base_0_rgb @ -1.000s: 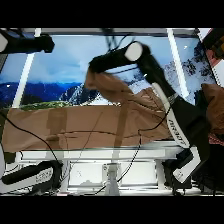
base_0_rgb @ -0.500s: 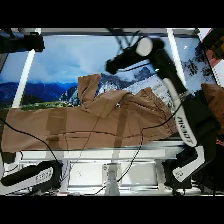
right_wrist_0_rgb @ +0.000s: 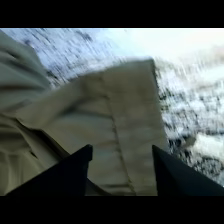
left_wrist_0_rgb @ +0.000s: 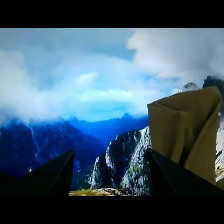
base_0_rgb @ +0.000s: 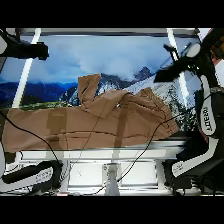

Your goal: Fold the clothes and pants, and hang the long-sleeved shirts on hangers.

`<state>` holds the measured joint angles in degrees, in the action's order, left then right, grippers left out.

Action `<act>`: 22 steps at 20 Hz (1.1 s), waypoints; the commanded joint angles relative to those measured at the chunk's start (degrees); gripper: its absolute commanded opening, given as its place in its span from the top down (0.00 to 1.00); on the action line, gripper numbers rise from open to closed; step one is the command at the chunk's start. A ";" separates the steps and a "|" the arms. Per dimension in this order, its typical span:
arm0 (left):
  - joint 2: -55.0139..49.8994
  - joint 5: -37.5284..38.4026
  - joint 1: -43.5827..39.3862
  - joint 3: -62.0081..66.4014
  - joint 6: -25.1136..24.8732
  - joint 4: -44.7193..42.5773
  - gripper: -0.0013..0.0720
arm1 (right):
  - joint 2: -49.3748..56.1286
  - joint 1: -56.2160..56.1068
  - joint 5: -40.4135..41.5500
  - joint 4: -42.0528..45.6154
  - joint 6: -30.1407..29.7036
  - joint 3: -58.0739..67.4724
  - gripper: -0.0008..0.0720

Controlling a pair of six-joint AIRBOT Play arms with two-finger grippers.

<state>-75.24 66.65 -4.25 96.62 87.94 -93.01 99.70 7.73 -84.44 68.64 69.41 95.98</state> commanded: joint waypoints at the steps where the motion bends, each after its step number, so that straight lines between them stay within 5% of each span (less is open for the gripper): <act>1: -0.07 0.52 0.07 0.00 -0.28 -0.02 0.32 | -0.04 8.07 -0.98 -0.92 -3.30 -8.20 0.25; 11: -0.07 2.01 0.07 0.00 -0.28 -0.02 0.32 | 0.33 23.39 -5.84 -7.30 -7.65 -16.37 0.22; 13: -0.07 2.01 0.04 0.00 -0.28 0.00 0.33 | 0.37 23.65 -6.23 -6.93 -8.50 -21.18 0.12; 22: -0.07 2.21 0.02 0.00 -0.02 2.21 0.33 | 0.48 21.51 -0.33 -10.36 -15.02 -23.74 0.13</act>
<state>-75.29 68.77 -4.25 96.62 87.94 -92.09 100.14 30.22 -87.50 59.59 56.40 72.71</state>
